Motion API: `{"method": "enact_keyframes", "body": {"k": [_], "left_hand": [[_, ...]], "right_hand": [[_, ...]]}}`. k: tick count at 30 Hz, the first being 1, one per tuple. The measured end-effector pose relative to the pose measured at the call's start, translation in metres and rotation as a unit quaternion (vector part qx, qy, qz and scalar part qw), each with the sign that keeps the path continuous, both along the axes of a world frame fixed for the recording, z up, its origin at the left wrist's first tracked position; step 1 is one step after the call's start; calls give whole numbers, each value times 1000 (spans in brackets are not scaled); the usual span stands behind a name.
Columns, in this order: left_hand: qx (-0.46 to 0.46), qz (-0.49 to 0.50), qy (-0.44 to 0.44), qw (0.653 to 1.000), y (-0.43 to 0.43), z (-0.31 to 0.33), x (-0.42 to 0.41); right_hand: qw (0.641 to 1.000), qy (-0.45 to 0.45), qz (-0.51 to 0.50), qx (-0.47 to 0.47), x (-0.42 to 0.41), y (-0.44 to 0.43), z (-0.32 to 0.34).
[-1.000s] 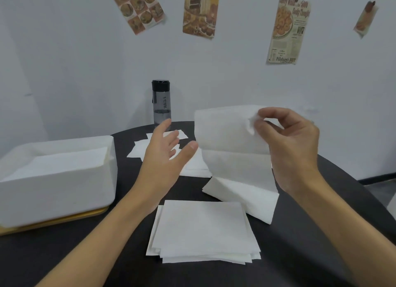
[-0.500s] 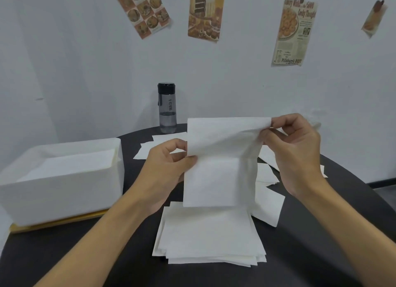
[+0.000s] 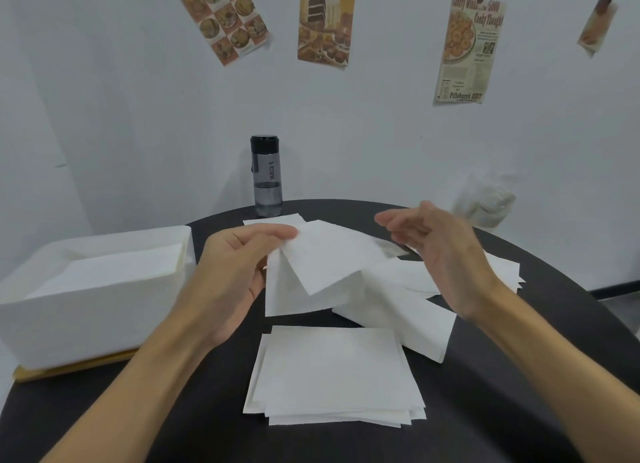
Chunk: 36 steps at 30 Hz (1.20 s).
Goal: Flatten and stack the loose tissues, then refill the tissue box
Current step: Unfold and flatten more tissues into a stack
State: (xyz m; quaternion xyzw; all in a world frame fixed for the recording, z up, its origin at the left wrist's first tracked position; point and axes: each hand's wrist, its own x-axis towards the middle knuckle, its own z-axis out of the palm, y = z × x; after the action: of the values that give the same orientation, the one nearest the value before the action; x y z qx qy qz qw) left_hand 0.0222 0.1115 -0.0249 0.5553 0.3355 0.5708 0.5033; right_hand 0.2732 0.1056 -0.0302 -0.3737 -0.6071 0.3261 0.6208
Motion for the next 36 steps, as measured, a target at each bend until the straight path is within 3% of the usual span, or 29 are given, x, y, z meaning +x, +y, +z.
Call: {"method": "enact_keyframes", "body": {"k": [5,8,12,19,22,26,28,33,36], "left_hand": [[32,-27,18,999,-3,-5,3],[39,-35,20,998,-5,-4,5],[34,-28,20,999,-7,-3,4],[-2,-20,70,997,-4,0,-1],[-1,-26,110,994,-3,-2,-3],[4,-58,294,954,1,-6,-12],[-4,-94,349,933,1,-6,-16],[50,-124,470,872,2,-10,-13],[57,-151,496,853,3,-18,-8]], "right_hand": [[983,-117,33,-139,-9,-10,-3],[974,-108,72,-186,-12,-11,-5],[976,-83,103,-171,-11,-9,-4],[986,-39,69,-144,-9,-12,5],[979,-83,71,-172,-8,-15,7],[918,-295,104,-243,-6,-20,5],[896,-355,107,-246,-7,-20,3],[877,-395,123,-243,-5,-17,-1],[877,-392,127,-249,-5,-15,-4]]}}
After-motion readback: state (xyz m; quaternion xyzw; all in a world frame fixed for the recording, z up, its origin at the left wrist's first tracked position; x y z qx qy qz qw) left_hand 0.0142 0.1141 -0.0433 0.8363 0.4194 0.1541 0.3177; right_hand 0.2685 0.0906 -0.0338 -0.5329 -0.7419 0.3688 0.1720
